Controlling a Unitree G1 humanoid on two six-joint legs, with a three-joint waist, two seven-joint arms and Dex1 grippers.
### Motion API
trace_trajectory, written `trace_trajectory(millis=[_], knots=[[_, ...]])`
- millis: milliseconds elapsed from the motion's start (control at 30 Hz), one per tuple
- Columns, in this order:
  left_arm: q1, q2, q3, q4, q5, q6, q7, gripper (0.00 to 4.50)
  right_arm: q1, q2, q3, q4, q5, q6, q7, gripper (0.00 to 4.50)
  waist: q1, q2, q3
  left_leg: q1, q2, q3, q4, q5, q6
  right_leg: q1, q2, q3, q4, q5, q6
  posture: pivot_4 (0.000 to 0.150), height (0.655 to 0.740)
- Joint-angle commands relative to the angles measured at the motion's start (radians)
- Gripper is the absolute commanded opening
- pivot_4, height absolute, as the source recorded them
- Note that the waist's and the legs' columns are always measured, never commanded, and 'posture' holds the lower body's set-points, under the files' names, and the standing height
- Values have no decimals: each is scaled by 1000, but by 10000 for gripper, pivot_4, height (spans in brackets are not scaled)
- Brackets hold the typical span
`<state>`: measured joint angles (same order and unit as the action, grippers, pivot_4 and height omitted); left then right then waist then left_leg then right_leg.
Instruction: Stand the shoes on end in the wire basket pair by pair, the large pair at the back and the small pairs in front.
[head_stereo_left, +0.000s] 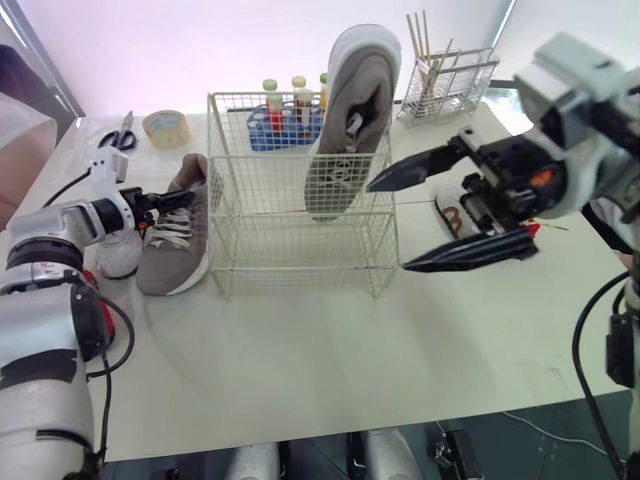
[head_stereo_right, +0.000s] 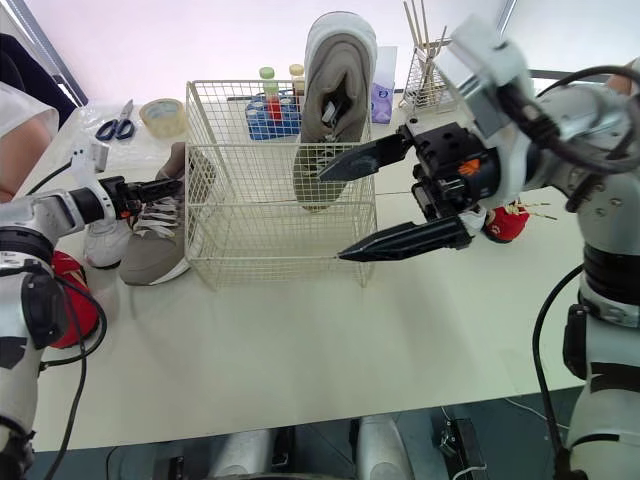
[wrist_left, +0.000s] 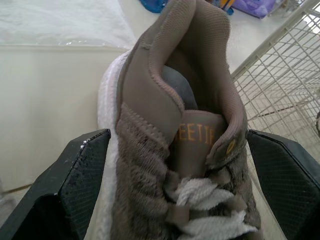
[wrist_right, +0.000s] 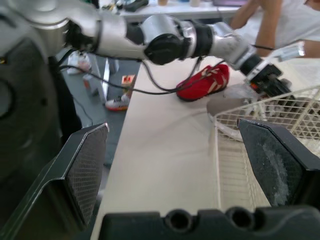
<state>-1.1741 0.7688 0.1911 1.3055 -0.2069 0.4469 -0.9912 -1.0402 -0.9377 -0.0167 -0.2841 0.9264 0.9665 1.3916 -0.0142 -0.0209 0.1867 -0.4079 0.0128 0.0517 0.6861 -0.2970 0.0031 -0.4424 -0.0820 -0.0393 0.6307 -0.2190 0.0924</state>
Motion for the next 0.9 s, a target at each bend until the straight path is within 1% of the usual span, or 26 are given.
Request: trace_trajectory(millis=[33, 67, 167, 267, 333, 400, 533, 567, 600, 700, 800, 867, 900], knots=[[-24, 7, 11, 14, 26, -10, 10, 44730, -24, -53, -18, -41, 1, 8, 7, 45000, 0, 0, 0, 0, 0, 0, 0, 0, 0, -1, 0, 0, 0, 0, 0, 1500, 7400], [-21, 5, 6, 17, 33, -6, 10, 44730, -26, -65, -13, -48, -7, 7, 7, 45000, 1, 0, 0, 0, 0, 0, 0, 0, 0, -1, 0, 0, 0, 0, 0, 1500, 7400], [5, -8, -39, 16, 84, -7, -19, 44730, -70, -87, 61, -75, -111, -5, -59, 45000, 1, 0, 0, 0, 0, 0, 0, 0, 0, -1, 0, 0, 0, 0, 0, 1500, 7400], [14, -20, -16, 14, 75, 14, -24, 44730, -103, -36, 123, -70, -213, -23, -170, 45000, 2, 0, 0, 0, 0, 0, 0, 0, 0, -1, 0, 1, 0, 0, 0, 1500, 7400], [25, -24, 0, 10, 65, 24, -24, 44730, -119, 23, 139, -53, -234, 36, -271, 45000, 2, 0, 0, 0, 0, 0, 1, 0, 0, -1, -1, 1, 1, 0, 0, 1500, 7400], [46, -30, 16, 4, 52, 33, -26, 44730, -127, 57, 151, -40, -248, 82, -327, 45000, 3, 0, 0, 0, 0, 0, 1, 0, -1, -1, -1, 1, 1, 0, 0, 1500, 7400], [74, -51, 31, -15, 40, 52, -32, 44730, -131, 74, 155, -29, -253, 96, -340, 45000, 6, 0, 0, -1, 0, 1, 1, 0, -1, -1, -2, 1, 1, 0, 0, 1500, 7400], [83, -59, 32, -21, 39, 53, -34, 39203, -132, 78, 155, -27, -250, 98, -337, 45000, 6, 0, 0, -1, -1, 1, 1, 0, 0, -1, -2, 1, 1, 0, 0, 1500, 7400], [92, -67, 32, -27, 37, 55, -30, 36298, -133, 82, 156, -25, -248, 98, -333, 45000, 5, 0, -1, 0, -1, 0, 1, 0, 0, -1, -3, 1, 1, 0, 0, 1500, 7400], [110, -82, 50, -37, 23, 63, 3, 22226, -136, 86, 162, -19, -251, 96, -324, 45000, 11, 0, -1, 0, -2, 0, 1, -1, 1, 0, -5, 0, 1, 0, 0, 1500, 7400], [123, -94, 84, -45, -3, 76, 50, 10947, -145, 90, 166, -6, -259, 91, -315, 45000, 22, 1, -1, 0, -2, 0, 3, -1, 2, 1, -5, 0, 1, 0, 0, 1500, 7400], [129, -96, 105, -53, -19, 80, 69, 6377, -146, 88, 169, 1, -265, 84, -309, 45000, 26, 1, -1, 0, -2, 0, 4, -2, 3, 1, -5, 0, 1, 0, 1, 1500, 7400], [128, -95, 118, -56, -30, 86, 83, 5852, -147, 87, 172, 4, -270, 79, -306, 45000, 27, 1, -1, 0, -2, 0, 5, -2, 4, 2, -5, 0, 1, 0, 1, 1500, 7400]])
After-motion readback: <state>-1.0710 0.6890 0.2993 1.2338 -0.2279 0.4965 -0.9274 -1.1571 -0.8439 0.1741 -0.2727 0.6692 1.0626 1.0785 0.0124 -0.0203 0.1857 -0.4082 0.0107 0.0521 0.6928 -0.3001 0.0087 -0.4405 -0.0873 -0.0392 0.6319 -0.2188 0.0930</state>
